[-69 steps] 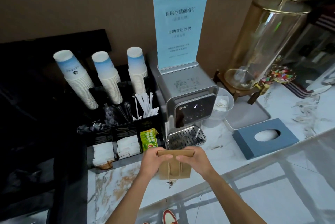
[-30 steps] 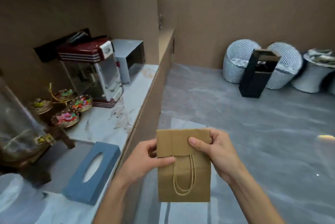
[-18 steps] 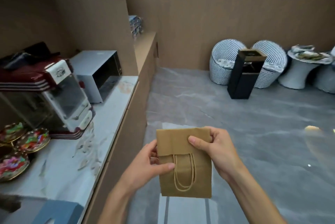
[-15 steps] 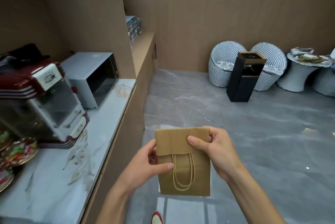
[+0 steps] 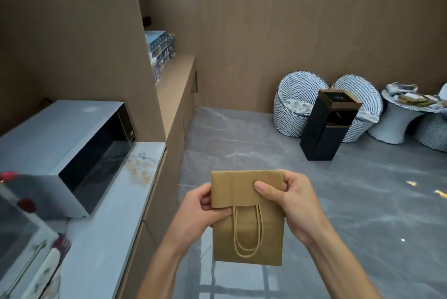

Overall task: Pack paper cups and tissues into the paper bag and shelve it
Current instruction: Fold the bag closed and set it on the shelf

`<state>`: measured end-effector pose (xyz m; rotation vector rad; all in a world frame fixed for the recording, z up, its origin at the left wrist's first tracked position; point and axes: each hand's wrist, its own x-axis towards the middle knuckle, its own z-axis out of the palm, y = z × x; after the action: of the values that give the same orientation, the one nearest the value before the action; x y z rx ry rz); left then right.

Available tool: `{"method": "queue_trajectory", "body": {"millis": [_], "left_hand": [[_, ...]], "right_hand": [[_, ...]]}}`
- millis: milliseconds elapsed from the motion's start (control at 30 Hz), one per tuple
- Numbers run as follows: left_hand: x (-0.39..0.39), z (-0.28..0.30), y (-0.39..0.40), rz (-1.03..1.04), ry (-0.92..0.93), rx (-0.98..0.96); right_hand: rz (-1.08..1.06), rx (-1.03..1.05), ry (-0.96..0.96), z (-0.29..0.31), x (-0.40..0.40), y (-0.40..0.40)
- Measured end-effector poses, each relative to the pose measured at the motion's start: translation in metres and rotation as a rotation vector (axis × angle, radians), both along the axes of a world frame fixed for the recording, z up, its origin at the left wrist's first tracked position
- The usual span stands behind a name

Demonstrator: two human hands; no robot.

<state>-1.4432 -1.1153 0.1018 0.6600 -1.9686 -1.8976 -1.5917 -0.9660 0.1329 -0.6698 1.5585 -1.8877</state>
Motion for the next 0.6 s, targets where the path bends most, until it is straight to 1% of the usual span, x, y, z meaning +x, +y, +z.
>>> {"method": "queue_trajectory", "body": {"millis": [167,267,400,600], "left_hand": [[-0.070,-0.009,-0.065,0.023,0.030,-0.009],[-0.127,-0.016,-0.110,0.006,0.064,-0.041],[-0.207,-0.018,-0.167,0.049,0.048,-0.116],[-0.324,-0.005,-0.248,0.121,0.096,-0.075]], "right_hand": [[0.013,0.003,0.023,-0.006,-0.074,-0.066],[0.033,-0.008,0.027,-0.010,-0.138,-0.113],[0.061,-0.005,0.060,-0.018,-0.229,-0.175],[0.151,0.028,0.088,-0.026,-0.359,-0.267]]}}
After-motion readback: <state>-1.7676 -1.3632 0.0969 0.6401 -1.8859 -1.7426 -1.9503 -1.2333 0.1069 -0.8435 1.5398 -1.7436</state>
